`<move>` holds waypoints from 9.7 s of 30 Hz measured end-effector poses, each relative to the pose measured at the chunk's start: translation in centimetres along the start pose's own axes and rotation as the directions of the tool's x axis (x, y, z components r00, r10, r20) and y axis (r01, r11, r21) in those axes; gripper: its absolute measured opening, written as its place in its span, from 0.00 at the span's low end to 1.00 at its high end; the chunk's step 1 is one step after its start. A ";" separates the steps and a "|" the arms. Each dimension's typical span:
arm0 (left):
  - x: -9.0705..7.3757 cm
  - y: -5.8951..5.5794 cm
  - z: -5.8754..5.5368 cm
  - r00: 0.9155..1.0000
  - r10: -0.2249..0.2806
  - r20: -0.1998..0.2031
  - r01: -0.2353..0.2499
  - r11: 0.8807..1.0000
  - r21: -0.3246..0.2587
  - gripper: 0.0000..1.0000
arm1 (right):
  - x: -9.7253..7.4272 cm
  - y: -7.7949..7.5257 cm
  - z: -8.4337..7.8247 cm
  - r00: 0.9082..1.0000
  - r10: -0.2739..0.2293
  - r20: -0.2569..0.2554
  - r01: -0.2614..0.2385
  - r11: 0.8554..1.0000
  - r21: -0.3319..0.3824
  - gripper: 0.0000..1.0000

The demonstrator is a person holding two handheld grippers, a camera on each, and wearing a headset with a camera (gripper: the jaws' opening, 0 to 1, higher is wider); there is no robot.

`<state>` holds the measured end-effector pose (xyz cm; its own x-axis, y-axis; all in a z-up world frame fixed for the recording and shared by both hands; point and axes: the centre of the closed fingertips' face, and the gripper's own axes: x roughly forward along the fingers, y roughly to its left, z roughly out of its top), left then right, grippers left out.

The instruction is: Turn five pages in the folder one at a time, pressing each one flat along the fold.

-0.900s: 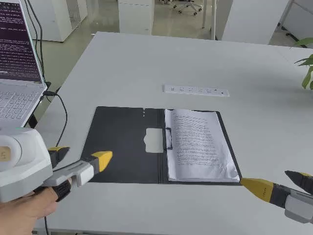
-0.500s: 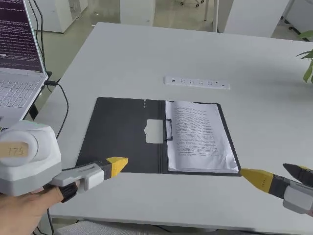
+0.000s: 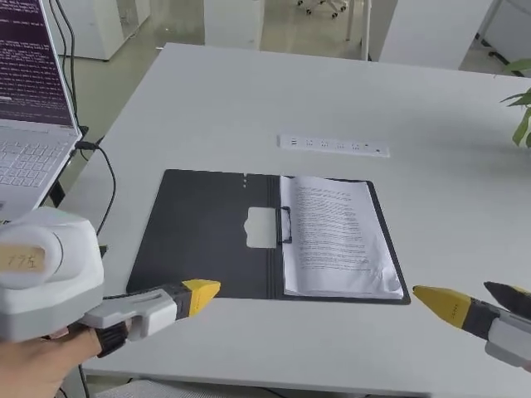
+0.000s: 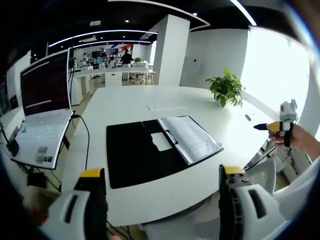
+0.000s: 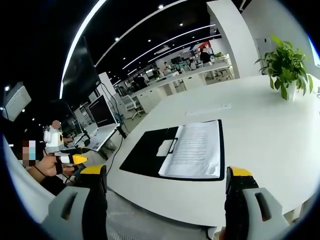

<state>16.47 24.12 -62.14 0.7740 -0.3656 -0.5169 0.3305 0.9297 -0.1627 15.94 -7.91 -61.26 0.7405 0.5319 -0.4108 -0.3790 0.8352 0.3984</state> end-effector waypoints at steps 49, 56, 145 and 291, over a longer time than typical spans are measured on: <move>4.2 -1.4 -1.7 0.996 -0.067 -0.062 0.067 0.998 0.003 0.88 | 1.8 -0.6 -0.8 1.000 0.028 -0.006 -0.028 1.000 0.006 0.94; 5.8 -2.4 -1.7 0.993 -0.094 -0.073 0.096 0.995 0.020 0.87 | 2.6 -0.4 -1.4 0.999 0.041 -0.019 -0.041 0.999 0.009 0.93; 31.6 -19.4 -6.4 0.952 -0.244 -0.186 0.298 0.881 0.367 0.49 | 7.1 -6.5 -4.0 1.000 -0.012 0.022 0.006 0.973 0.231 0.79; 12.4 2.2 1.2 0.993 0.031 0.110 -0.040 0.995 0.086 0.16 | 24.1 11.7 -3.0 0.939 0.344 -0.018 -0.338 0.929 0.154 0.00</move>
<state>27.47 21.61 -67.95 0.8384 -0.3394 -0.4265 0.3440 0.9364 -0.0690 27.74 15.09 -68.98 0.5545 0.7894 -0.2635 -0.5162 0.5745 0.6352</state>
